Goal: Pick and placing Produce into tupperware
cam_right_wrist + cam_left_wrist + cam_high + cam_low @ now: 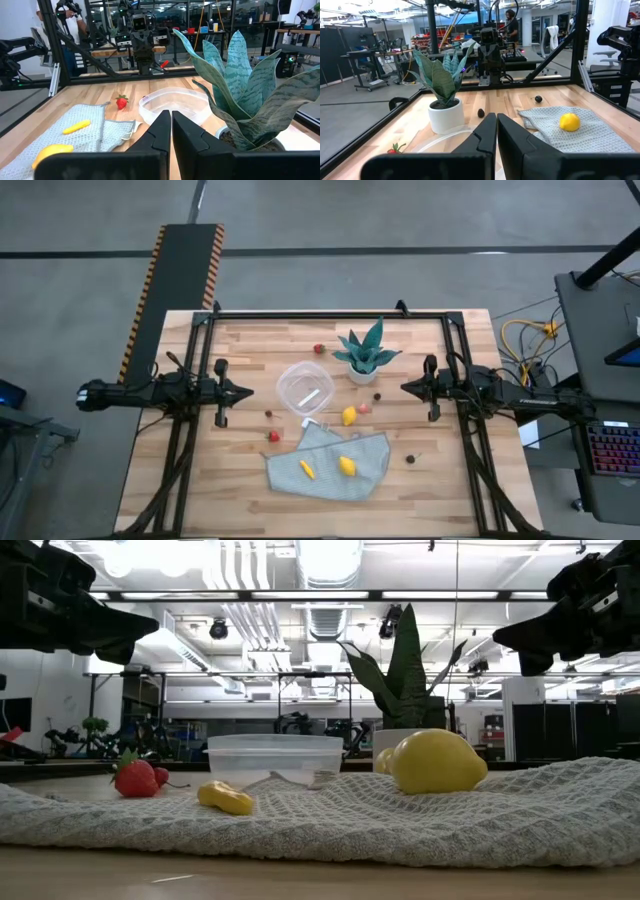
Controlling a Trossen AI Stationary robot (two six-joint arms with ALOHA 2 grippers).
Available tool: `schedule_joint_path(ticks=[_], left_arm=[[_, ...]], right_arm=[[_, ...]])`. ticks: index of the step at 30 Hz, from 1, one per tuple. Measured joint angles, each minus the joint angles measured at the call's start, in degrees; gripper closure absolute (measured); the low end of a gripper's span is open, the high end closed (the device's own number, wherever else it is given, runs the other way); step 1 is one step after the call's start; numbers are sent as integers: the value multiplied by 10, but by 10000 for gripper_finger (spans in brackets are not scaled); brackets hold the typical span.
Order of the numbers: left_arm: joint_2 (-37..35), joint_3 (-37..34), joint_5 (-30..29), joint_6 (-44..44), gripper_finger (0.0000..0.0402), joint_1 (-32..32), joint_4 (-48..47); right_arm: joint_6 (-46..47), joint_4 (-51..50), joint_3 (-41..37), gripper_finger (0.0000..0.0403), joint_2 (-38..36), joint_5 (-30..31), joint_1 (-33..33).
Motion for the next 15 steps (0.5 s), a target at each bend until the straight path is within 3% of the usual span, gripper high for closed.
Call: schedule_joint_path(ticks=[15], left_arm=[[0, 0, 0, 0, 402, 0, 0]], right_arm=[[-22, 0, 0, 394, 0, 1, 0]])
